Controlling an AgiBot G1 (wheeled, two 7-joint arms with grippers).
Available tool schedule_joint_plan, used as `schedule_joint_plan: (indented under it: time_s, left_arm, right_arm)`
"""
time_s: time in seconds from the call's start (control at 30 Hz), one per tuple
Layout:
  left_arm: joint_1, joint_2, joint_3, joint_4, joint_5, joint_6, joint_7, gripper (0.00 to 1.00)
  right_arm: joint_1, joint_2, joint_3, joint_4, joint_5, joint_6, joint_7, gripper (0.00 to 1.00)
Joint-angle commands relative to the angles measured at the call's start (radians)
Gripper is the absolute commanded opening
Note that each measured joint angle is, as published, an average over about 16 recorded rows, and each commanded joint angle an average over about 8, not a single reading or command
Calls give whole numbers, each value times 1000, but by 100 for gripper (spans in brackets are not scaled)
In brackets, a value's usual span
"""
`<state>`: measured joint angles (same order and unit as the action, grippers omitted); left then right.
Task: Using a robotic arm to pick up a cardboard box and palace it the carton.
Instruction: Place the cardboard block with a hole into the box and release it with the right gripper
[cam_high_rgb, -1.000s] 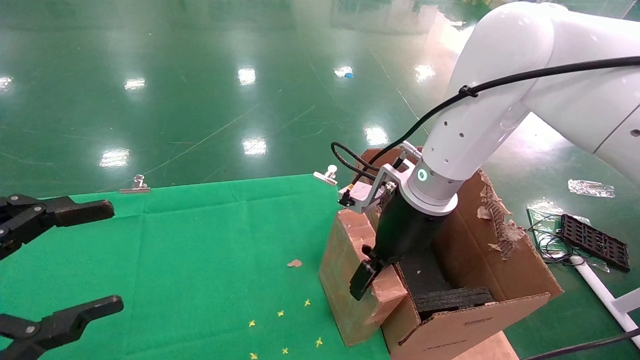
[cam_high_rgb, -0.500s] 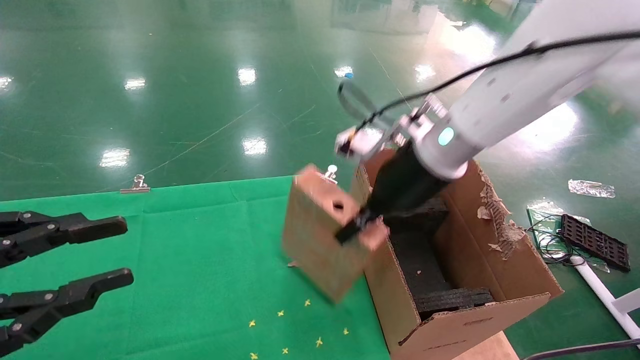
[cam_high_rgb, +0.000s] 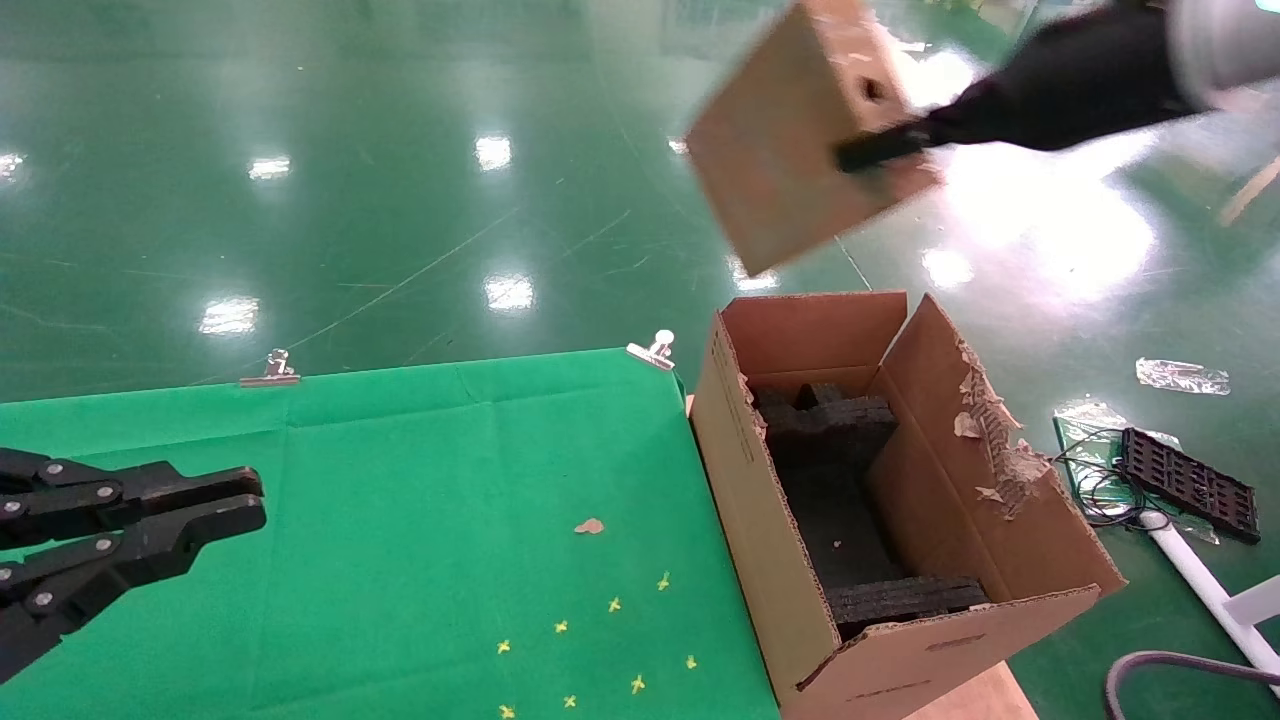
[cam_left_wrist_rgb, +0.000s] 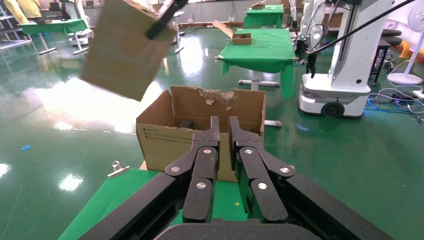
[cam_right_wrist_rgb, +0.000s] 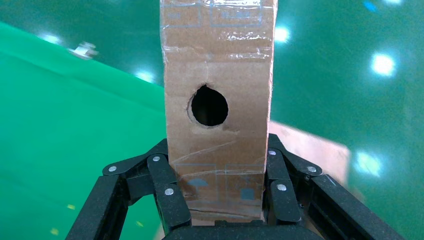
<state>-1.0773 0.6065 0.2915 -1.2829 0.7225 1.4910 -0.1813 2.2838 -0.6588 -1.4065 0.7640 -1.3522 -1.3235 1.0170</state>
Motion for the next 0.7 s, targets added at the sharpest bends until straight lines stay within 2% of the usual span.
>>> schedule_joint_plan:
  time_s: [0.03,0.13,0.17,0.4,0.43,0.7]
  left_arm:
    - [0,0,0,0,0,0,0,0]
    - [0,0,0,0,0,0,0,0]
    - [0,0,0,0,0,0,0,3]
    - [0,0,1,0,-1,0,0,91]
    - [0,0,1,0,-1,0,0,100]
    - [0,-1,1,0,-1,-1,1,100]
  right_arm:
    - [23,23,-6,-31,-29,-12,-16,0]
    - [23,47,-27,-69,-61,-41,-12,0]
    - [20,54,-34,-81,-69,-50,-9,0]
    - [-45,84,-71,-165,-88,-84,25,0]
    - [-58,83,-77,-180,-90,-87,32,0]
    - [-143,36,-122,-313,-123,-97,68,0]
